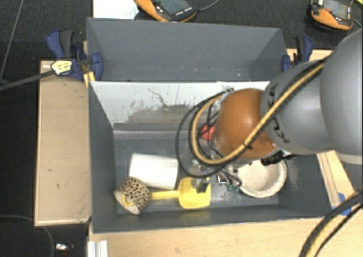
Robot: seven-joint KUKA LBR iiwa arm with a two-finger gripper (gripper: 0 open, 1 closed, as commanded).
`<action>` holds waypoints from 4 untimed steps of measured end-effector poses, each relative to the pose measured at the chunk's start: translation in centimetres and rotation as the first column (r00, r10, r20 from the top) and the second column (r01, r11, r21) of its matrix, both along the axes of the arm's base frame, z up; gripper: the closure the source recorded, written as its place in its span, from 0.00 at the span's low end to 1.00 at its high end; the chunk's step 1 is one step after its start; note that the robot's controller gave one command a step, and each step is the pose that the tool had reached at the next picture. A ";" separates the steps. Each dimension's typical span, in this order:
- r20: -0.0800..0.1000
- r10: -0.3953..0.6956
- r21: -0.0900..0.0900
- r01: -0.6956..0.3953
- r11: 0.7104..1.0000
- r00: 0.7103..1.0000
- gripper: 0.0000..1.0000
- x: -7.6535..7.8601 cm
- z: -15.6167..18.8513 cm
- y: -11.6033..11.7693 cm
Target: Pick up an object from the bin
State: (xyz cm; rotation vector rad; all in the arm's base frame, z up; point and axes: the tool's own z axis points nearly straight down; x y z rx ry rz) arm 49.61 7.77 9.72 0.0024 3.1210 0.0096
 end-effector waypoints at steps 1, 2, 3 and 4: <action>0.003 -0.016 0.001 0.016 1.000 1.000 1.00 0.3 10.5 -0.9; 0.009 -0.015 0.002 0.015 1.000 1.000 1.00 0.4 16.9 -0.8; 0.002 0.028 -0.001 -0.028 1.000 1.000 1.00 -0.2 7.7 -3.2; 0.028 0.064 0.001 -0.064 0.998 0.998 1.00 -0.2 9.4 -1.2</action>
Offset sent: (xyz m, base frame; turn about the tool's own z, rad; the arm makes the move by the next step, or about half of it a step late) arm 0.0003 -0.0005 0.1085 0.0055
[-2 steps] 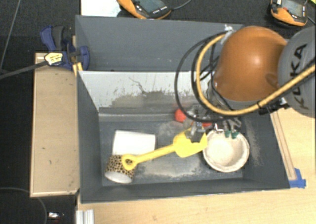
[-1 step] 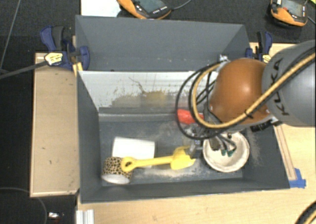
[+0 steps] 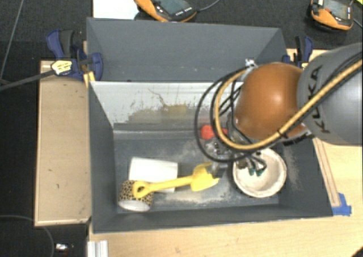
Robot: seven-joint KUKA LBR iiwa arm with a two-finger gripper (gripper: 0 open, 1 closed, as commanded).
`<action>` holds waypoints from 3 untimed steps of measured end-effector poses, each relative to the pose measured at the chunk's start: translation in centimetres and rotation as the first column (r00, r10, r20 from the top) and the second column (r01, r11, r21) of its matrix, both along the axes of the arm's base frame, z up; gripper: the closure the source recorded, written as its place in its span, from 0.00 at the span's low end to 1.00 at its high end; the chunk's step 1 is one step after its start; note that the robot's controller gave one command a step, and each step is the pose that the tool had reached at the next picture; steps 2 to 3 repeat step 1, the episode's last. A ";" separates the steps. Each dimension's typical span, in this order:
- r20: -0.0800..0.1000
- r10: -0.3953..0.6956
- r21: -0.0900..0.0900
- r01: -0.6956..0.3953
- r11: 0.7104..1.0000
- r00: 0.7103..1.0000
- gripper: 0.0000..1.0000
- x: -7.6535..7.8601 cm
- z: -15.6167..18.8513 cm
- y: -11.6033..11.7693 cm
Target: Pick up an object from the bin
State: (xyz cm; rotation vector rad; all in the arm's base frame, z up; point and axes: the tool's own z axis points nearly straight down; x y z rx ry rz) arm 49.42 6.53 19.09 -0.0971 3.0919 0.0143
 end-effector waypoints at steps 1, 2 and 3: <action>-0.018 -0.080 -0.002 0.080 0.997 0.997 1.00 0.1 -4.4 -2.0; -0.018 -0.080 -0.002 0.080 0.997 0.997 1.00 0.1 -4.4 -2.0; -0.018 -0.080 -0.002 0.080 0.997 0.997 1.00 0.1 -4.4 -2.0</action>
Offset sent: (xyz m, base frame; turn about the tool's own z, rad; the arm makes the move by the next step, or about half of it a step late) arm -0.0165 -0.0528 -0.0409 0.0030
